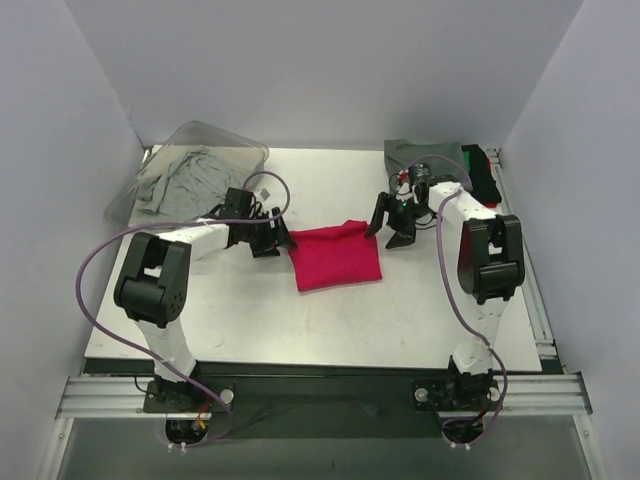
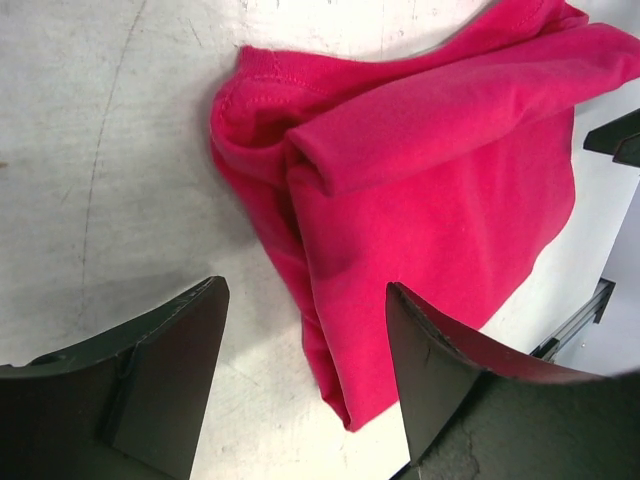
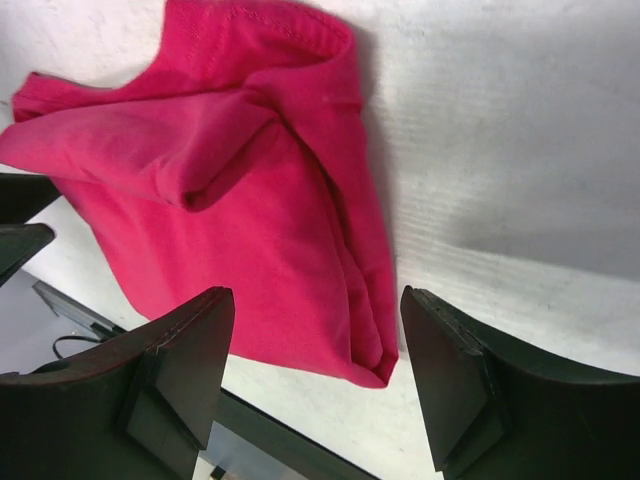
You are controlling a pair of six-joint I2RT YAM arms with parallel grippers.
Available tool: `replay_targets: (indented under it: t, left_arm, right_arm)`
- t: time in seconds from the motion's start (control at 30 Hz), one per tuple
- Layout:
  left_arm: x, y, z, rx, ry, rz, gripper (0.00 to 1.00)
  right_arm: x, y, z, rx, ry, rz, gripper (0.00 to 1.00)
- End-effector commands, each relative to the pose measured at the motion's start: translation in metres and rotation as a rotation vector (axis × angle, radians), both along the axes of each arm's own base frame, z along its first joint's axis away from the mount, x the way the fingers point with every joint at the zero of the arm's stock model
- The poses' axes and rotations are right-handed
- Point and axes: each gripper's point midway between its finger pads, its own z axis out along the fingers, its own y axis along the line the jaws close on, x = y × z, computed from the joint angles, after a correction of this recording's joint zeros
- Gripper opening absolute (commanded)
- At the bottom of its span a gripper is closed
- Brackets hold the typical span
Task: Fold and stack the t-shirts
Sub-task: Fold the long partially folded tshirt into a neat square, then put the neatly folded tshirt into the corner of the board with the right arm
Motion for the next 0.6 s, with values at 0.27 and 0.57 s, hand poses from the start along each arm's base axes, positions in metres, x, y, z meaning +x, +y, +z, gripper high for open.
replay_targets:
  t: [0.27,0.57]
  left_arm:
    - [0.007,-0.011,-0.021,-0.024,0.006,-0.004,0.72]
    - [-0.005,-0.012,-0.045,-0.007,0.062,-0.005,0.44]
  right_arm:
    - [0.007,0.003,-0.019,0.123,-0.029,0.026,0.69]
    - [0.002,0.007,-0.043,0.131,-0.002,0.026,0.70]
